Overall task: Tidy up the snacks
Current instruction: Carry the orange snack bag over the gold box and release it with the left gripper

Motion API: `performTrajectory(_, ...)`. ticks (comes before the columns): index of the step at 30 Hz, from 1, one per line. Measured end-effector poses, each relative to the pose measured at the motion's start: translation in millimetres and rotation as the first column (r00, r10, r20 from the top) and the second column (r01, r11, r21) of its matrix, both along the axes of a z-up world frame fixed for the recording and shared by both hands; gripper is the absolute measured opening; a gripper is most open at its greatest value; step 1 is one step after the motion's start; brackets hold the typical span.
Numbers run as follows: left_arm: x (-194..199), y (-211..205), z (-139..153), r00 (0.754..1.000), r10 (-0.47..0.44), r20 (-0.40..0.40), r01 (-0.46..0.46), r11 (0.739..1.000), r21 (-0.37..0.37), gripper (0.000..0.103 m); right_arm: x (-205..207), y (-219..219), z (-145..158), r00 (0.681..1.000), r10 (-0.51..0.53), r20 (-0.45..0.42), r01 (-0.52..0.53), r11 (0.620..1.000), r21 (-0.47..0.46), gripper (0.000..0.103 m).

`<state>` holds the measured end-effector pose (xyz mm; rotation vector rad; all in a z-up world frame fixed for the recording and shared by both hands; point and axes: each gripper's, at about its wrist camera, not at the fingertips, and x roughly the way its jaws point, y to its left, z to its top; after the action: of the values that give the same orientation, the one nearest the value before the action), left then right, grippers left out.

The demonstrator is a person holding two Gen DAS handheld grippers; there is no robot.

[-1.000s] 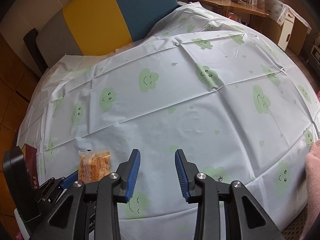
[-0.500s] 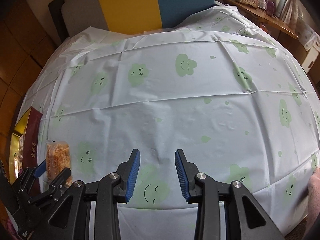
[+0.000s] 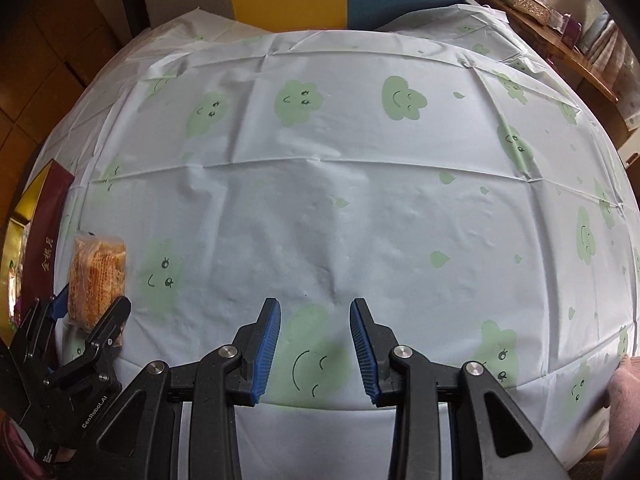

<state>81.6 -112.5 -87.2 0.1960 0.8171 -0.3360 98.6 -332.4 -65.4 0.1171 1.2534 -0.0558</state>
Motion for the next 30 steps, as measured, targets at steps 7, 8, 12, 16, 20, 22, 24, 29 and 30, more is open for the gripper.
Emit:
performTrajectory(7, -1.6, 0.1, -0.3, 1.000, -0.007, 0.013, 0.007, 1.000, -0.007, 0.062, 0.5, 7.3, -14.1, 0.997, 0.036, -0.066, -0.039, 0.998, -0.054, 0.036)
performTrajectory(8, -1.8, 0.0, -0.6, 1.000, -0.007, 0.014, 0.007, 1.000, -0.007, 0.062, 0.3, 7.4, -14.0, 0.997, 0.038, -0.064, -0.041, 0.998, -0.057, 0.036)
performTrajectory(12, -2.2, -0.8, -0.6, 1.000, -0.005, 0.016, 0.005, 1.000, -0.007, 0.062, -1.0, 7.3, -15.0, 0.997, 0.044, -0.064, -0.048, 0.997, -0.064, 0.037)
performTrajectory(16, -2.5, -0.9, -0.4, 1.000, -0.005, 0.016, 0.005, 1.000, -0.006, 0.061, -1.5, 9.7, -16.4, 0.996, 0.057, -0.062, -0.062, 0.994, -0.086, 0.037)
performTrajectory(20, -2.6, -2.4, 0.2, 1.000, -0.003, 0.016, 0.003, 1.000, 0.004, 0.061, -2.2, 13.5, -18.4, 0.996, 0.060, -0.060, -0.065, 0.994, -0.093, 0.038)
performTrajectory(22, -2.1, -2.8, 0.9, 1.000, 0.000, 0.009, 0.000, 1.000, 0.007, 0.060, -3.5, 17.5, -18.0, 0.996, 0.067, -0.060, -0.073, 0.992, -0.104, 0.038)
performTrajectory(24, -1.8, -2.6, 1.5, 1.000, 0.006, 0.003, -0.006, 1.000, 0.005, 0.060, -4.3, 20.1, -18.0, 0.996, 0.073, -0.059, -0.080, 0.990, -0.114, 0.039)
performTrajectory(29, 0.7, 0.3, 5.2, 0.997, 0.047, -0.053, -0.047, 0.999, 0.004, 0.060, -5.7, 21.4, -18.2, 0.996, 0.059, -0.059, -0.068, 0.985, -0.156, 0.058)
performTrajectory(30, 0.7, 0.9, 5.6, 0.997, 0.049, -0.062, -0.049, 0.999, 0.004, 0.060, -5.6, 20.0, -18.4, 0.997, 0.052, -0.060, -0.061, 0.985, -0.159, 0.059)
